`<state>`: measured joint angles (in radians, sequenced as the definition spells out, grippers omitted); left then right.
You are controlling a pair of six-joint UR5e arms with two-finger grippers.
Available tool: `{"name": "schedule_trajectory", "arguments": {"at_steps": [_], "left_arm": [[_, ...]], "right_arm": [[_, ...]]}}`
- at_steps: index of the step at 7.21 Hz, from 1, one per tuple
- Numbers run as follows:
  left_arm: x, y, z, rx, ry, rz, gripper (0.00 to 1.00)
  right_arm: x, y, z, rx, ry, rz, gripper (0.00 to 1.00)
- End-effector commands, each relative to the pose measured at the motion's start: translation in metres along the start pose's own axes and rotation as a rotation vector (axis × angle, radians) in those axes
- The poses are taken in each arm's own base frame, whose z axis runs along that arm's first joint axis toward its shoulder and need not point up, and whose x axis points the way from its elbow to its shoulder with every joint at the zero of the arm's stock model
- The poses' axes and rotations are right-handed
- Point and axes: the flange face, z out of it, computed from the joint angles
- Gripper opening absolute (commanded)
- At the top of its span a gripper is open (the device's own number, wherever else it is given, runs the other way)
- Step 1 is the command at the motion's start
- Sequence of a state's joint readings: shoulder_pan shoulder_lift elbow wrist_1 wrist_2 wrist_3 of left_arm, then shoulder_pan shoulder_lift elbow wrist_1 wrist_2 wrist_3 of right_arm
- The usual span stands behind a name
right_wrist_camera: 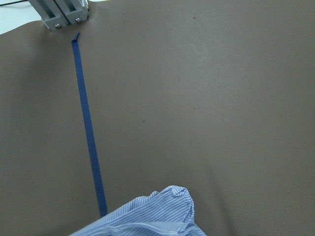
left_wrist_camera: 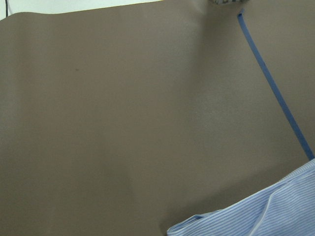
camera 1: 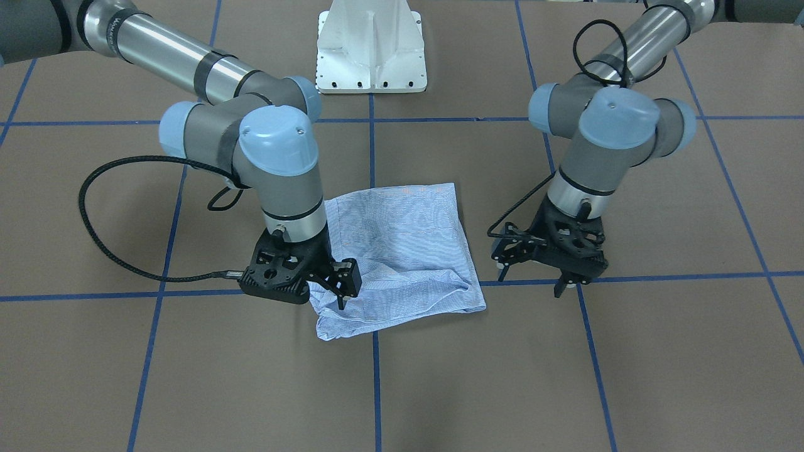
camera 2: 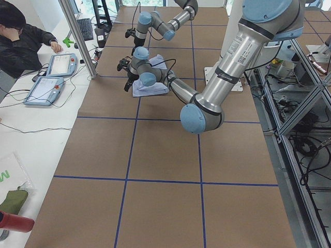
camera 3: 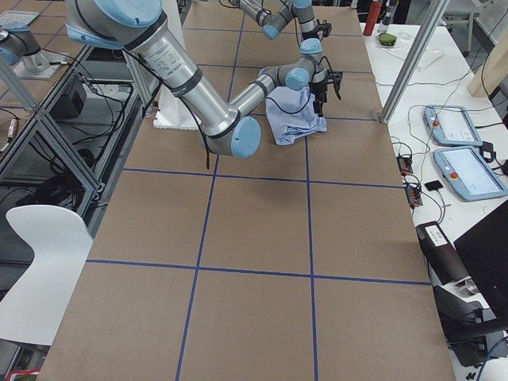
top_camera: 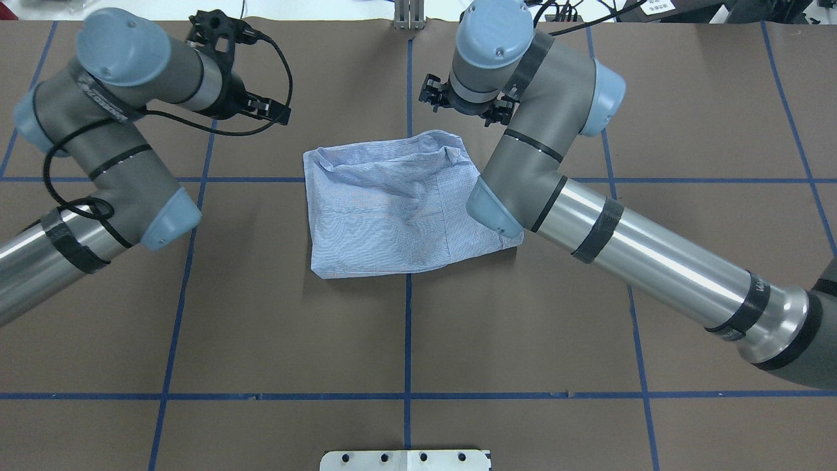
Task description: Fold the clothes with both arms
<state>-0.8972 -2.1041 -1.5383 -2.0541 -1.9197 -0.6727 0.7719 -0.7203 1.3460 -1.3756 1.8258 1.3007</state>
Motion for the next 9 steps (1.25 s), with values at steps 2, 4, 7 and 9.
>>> {"name": "schedule_trajectory", "arguments": {"at_steps": [2, 4, 7, 9], "left_arm": [[-0.178, 0.018, -0.074, -0.019, -0.086, 0.265, 1.00], [-0.307, 0.055, -0.135, -0.051, -0.152, 0.376, 1.00], [-0.413, 0.149, -0.193, -0.091, -0.155, 0.324, 1.00], [-0.449, 0.209, -0.203, -0.118, -0.177, 0.214, 1.00]], "right_arm": [[0.197, -0.076, -0.089, -0.089, 0.011, -0.193, 1.00], [0.352, -0.103, -0.144, -0.150, 0.059, -0.354, 1.00], [0.576, -0.088, -0.173, -0.214, 0.076, -0.520, 1.00], [0.676, -0.023, -0.163, -0.297, 0.064, -0.399, 1.00]]}}
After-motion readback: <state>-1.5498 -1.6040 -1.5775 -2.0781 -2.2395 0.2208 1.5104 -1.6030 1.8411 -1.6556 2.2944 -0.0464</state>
